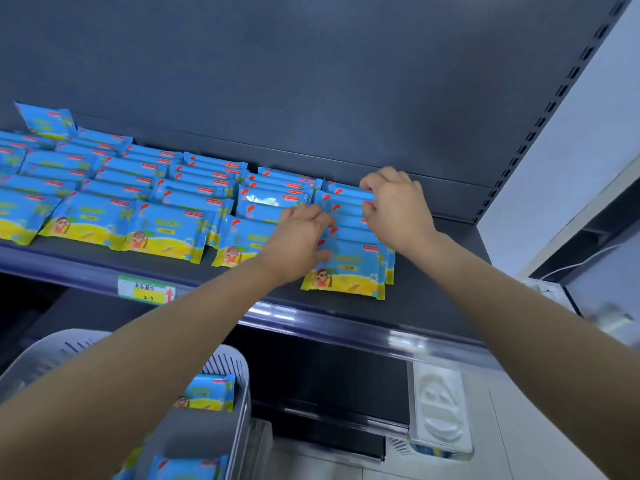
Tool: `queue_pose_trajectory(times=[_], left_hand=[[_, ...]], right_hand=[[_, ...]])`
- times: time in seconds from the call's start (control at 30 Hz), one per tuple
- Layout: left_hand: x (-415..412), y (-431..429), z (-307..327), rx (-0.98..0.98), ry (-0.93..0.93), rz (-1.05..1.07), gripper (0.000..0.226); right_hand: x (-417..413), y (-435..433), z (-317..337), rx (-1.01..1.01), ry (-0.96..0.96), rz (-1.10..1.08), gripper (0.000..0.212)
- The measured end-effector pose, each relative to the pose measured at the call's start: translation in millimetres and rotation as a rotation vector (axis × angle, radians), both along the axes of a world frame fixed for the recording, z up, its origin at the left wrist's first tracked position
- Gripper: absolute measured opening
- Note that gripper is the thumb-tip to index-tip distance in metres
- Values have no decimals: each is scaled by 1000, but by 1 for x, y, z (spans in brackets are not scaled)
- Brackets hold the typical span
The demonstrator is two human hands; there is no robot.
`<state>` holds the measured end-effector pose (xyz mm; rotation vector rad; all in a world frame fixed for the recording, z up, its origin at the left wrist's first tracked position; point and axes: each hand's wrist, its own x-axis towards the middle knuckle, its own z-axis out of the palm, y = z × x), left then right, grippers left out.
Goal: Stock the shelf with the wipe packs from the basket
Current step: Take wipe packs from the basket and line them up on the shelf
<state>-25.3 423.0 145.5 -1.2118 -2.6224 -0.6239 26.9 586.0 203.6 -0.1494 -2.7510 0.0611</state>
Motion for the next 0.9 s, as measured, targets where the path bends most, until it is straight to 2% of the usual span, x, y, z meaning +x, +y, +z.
queue_pose_trajectory(times=[0.23, 0.33, 0.47, 0.6, 0.77, 0.9], left_hand=[[21, -127, 11, 202, 39, 139, 39], [33, -193, 3, 196, 26, 232, 36], [47, -271, -26, 103, -39, 320, 35], [49, -328, -75, -82, -169, 363, 38], [46, -368, -140, -315, -282, 358, 39], [37, -381, -186, -441, -295, 293, 42]], right_hand=[[18, -112, -15, -3, 67, 192, 36], [26, -170, -37, -13, 43, 318, 34], [32, -244, -86, -5, -130, 438, 33], [35, -297, -149, 64, -321, 453, 34], [40, -321, -219, 108, -575, 324, 38], [43, -328, -265, 72, -657, 208, 46]])
